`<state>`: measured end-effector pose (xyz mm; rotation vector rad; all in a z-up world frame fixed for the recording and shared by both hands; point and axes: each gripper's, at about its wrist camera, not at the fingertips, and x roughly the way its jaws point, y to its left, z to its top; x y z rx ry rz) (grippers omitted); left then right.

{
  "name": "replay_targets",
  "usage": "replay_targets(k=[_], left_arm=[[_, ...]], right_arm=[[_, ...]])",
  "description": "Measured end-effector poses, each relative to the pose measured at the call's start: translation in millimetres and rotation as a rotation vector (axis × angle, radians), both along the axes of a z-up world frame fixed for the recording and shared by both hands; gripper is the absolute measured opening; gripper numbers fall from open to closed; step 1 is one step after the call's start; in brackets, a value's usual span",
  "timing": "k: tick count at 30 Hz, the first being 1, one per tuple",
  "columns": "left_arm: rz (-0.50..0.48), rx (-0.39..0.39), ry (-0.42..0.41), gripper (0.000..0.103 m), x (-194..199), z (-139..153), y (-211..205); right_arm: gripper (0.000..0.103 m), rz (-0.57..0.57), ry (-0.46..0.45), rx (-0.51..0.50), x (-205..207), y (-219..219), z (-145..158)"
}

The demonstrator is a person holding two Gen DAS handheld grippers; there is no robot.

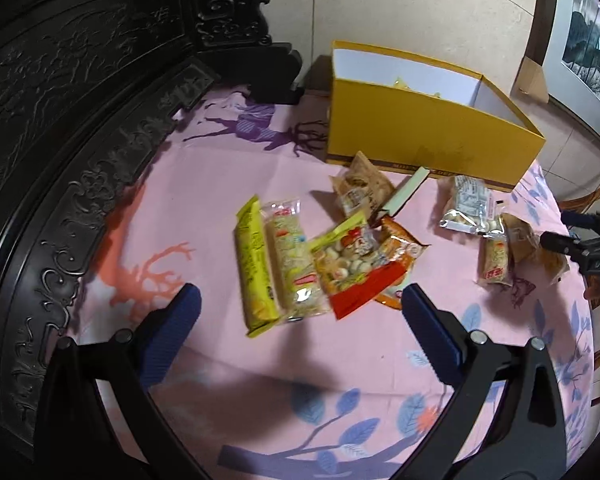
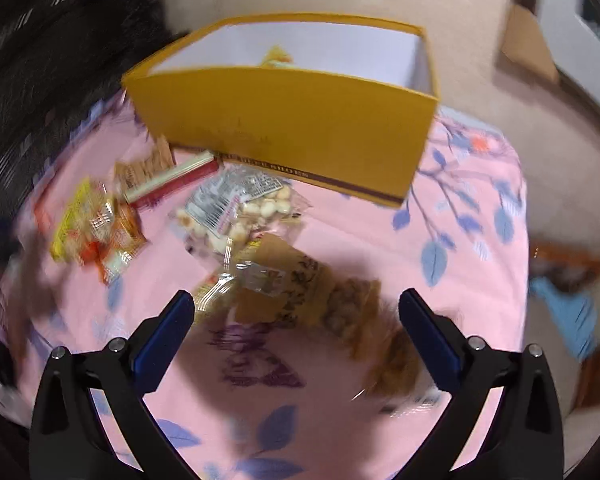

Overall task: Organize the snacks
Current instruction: 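Move the right tool to the brown paper nut bag and grasp it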

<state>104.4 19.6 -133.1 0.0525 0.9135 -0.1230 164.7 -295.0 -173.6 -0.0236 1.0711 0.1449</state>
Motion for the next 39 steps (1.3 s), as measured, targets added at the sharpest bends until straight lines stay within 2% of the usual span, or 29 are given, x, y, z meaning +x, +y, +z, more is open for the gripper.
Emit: replay_targets(k=[2, 6, 13, 15, 18, 20, 23, 26, 28, 32, 39], left_arm=[[0.001, 0.004, 0.0, 0.101, -1.3, 0.3, 1.6], [-0.015, 0.039, 0.016, 0.101, 1.0, -2.2, -3.8], [-0.03, 0.048, 0.029, 0.101, 3.8, -5.2, -7.6], [-0.03, 0.056, 0.027, 0.101, 4.4, -5.9, -7.5], [-0.022, 0.054, 0.033, 0.101, 6.3, -8.4, -6.4], [-0.022, 0.043, 0.034, 0.101, 6.2, -9.9, -7.3], [-0.033, 0.033, 0.033, 0.101, 5.6, -11.1, -10.5], [-0.038, 0.043, 0.021, 0.101, 4.0, -13.0, -14.1], [-0.048, 0.048, 0.018, 0.101, 5.7, -16.0, -15.4], [-0.051, 0.055, 0.016, 0.101, 15.4, -24.1, -14.5], [0.001, -0.01, 0.029, 0.098, 41.7, -30.4, 8.9]], right_arm=[[0.102, 0.095, 0.021, -0.048, 7.5, 2.4, -9.9], [0.102, 0.225, 0.067, -0.063, 20.0, 6.9, -25.2], [0.102, 0.337, 0.129, -0.109, 35.5, 11.5, -53.0], [0.098, 0.34, 0.131, -0.123, 35.0, 12.3, -56.4], [0.079, 0.349, 0.142, -0.135, 32.9, 15.1, -57.6], [0.074, 0.345, 0.156, -0.132, 32.8, 15.6, -57.5], [0.058, 0.322, 0.166, -0.116, 30.1, 15.9, -55.4], [0.047, 0.3, 0.15, -0.116, 23.2, 20.6, -50.3], [0.044, 0.273, 0.142, -0.083, 15.3, 21.4, -46.1], [0.043, 0.212, 0.131, -0.038, -1.1, 27.4, -41.3], [0.043, 0.099, 0.107, 0.135, -41.3, 39.4, -18.1]])
